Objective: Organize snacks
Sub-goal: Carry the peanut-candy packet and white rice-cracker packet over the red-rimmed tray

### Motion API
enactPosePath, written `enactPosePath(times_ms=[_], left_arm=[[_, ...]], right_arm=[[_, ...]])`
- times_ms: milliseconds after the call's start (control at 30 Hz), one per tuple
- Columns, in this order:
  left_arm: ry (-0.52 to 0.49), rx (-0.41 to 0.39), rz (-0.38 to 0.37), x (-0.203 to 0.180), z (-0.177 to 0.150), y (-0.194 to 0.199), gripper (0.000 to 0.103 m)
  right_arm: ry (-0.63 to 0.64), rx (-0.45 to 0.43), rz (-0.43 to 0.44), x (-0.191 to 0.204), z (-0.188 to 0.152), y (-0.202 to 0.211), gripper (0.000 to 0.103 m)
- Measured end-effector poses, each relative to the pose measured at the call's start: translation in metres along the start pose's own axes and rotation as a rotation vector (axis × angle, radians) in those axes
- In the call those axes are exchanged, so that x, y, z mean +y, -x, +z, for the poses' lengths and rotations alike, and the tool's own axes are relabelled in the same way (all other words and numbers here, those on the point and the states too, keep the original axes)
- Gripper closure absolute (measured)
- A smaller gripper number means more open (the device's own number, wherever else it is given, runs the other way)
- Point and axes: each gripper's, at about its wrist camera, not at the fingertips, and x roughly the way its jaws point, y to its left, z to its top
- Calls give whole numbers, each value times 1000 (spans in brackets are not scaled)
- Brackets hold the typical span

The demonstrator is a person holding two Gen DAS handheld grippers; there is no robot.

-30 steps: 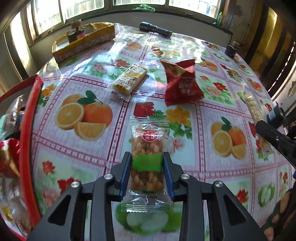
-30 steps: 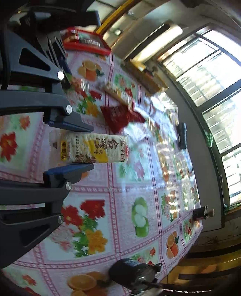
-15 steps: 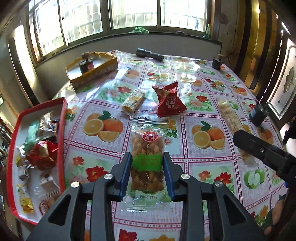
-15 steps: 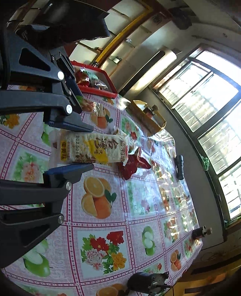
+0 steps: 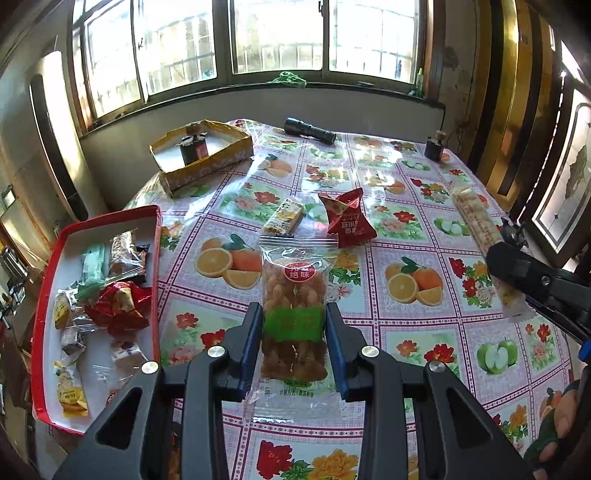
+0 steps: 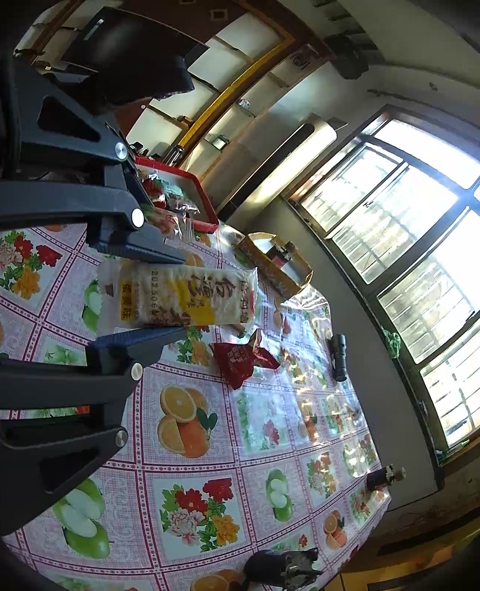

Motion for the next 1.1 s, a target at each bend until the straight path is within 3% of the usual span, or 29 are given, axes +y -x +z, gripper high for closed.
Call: enactPosePath(times_ms=[267,567,833,1100], left_arm=[[38,-24,37,26,-6,22,70],[92,-73,205,81,-15,43,70],[175,-46,290,130,-27,36,70],[214,-59,347,154,-31,34,70]], right_arm=[[29,7,74,27,-8,-1,68],[76,39,144,63,-19,-24,68],[128,109,212,102,-30,-67,68],[161,152,233,120,-32,-95,68]])
